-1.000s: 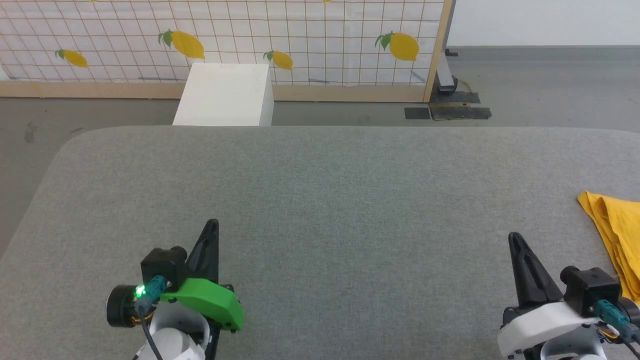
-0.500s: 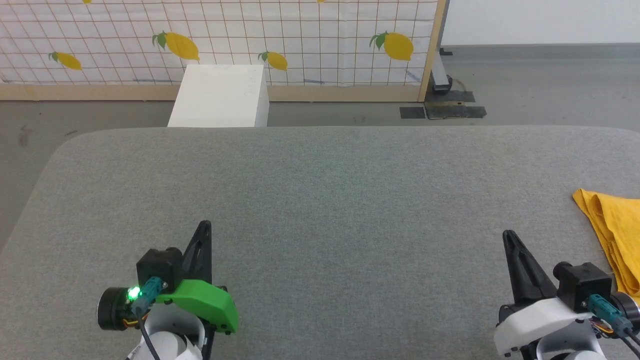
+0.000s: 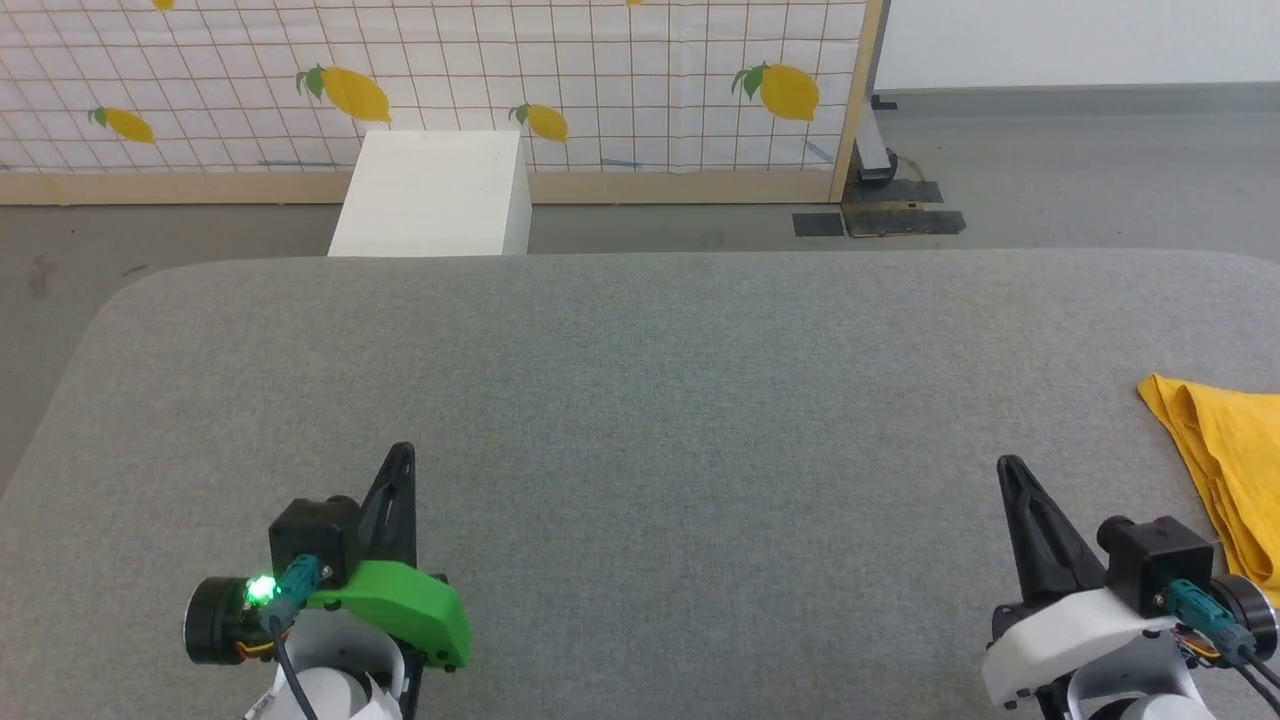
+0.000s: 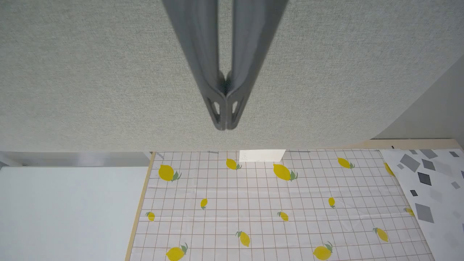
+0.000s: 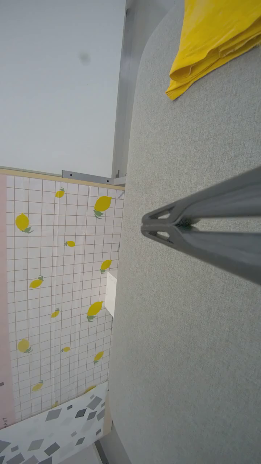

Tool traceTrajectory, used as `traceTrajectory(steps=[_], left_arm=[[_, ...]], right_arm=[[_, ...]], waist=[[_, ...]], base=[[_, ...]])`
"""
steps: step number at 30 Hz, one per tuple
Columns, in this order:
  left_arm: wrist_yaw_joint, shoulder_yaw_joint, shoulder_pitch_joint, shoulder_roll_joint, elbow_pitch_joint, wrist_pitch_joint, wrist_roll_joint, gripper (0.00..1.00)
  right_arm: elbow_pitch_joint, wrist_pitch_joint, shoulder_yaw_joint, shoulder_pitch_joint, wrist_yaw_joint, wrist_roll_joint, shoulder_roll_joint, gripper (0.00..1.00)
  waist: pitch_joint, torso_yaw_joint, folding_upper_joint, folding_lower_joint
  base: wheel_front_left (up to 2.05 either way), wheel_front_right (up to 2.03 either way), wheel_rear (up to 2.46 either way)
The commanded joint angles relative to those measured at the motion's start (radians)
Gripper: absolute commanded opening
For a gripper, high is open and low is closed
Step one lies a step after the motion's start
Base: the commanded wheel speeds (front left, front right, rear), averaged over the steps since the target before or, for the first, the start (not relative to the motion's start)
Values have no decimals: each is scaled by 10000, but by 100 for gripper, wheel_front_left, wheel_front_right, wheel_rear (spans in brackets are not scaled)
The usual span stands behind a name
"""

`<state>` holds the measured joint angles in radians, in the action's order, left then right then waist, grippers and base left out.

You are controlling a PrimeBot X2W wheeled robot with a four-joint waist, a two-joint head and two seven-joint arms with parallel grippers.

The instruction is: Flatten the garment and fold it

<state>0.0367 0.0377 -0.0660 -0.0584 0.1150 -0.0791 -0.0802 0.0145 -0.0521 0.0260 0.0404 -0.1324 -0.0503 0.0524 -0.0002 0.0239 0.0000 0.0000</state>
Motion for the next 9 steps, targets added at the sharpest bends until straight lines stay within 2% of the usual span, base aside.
traceTrajectory(steps=[1, 9], left_arm=[[-73, -63, 185, 53, -112, 49, 119, 0], [-137, -131, 289, 59, -339, 211, 268, 0]], right_arm=[[-59, 48, -42, -174, 12, 117, -16, 0], [-78, 152, -89, -225, 13, 202, -17, 0]], waist=[[0, -9, 0, 0], [1, -59, 0, 0]], base=[[0, 0, 0], [0, 0, 0]])
